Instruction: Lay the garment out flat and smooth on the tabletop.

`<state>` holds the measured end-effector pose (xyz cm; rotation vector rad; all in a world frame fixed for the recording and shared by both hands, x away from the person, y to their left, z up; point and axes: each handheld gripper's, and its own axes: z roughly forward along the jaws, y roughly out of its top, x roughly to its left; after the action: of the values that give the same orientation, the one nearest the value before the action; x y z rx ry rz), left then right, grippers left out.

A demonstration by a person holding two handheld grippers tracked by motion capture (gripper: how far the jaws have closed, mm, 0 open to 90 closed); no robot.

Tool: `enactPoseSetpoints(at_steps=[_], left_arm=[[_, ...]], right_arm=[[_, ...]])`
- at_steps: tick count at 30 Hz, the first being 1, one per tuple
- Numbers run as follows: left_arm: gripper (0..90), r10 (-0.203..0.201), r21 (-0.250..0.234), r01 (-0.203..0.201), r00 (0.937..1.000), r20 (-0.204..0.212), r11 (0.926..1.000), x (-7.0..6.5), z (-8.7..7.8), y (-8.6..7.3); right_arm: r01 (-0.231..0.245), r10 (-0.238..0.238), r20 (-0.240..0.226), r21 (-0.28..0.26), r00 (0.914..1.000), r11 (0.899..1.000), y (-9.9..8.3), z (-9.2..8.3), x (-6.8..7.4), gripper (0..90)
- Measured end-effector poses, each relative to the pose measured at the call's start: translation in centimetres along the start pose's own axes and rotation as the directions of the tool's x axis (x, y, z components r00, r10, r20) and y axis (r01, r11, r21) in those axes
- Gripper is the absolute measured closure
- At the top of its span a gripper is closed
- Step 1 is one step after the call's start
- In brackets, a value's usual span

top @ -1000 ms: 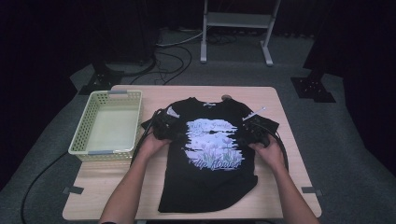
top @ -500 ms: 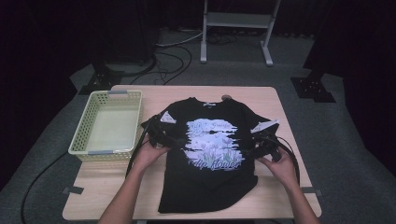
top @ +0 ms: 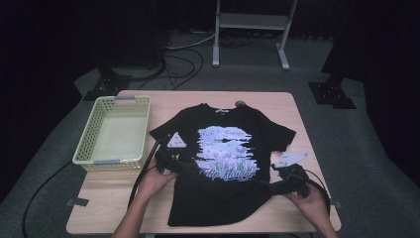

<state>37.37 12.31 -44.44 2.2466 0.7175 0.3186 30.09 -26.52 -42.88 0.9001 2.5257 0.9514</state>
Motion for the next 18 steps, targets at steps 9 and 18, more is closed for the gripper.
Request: enactPoseSetpoints(at_steps=[9, 18], left_arm=[[16.8, 0.037, 0.013, -0.038, 0.9986, 0.036, 0.9992, -0.9, 0.5, -0.2], [16.8, 0.056, 0.025, -0.058, 0.9975, 0.042, 0.9980, -1.2, 1.0, 0.1]], right_arm=[[0.000, 0.001, -0.036, 0.016, 0.9994, 1.000, -2.6, -0.4, 0.7, 54.8], [-0.058, 0.062, -0.067, 0.054, 0.9958, 0.997, -4.0, 0.5, -0.5, 66.7]])
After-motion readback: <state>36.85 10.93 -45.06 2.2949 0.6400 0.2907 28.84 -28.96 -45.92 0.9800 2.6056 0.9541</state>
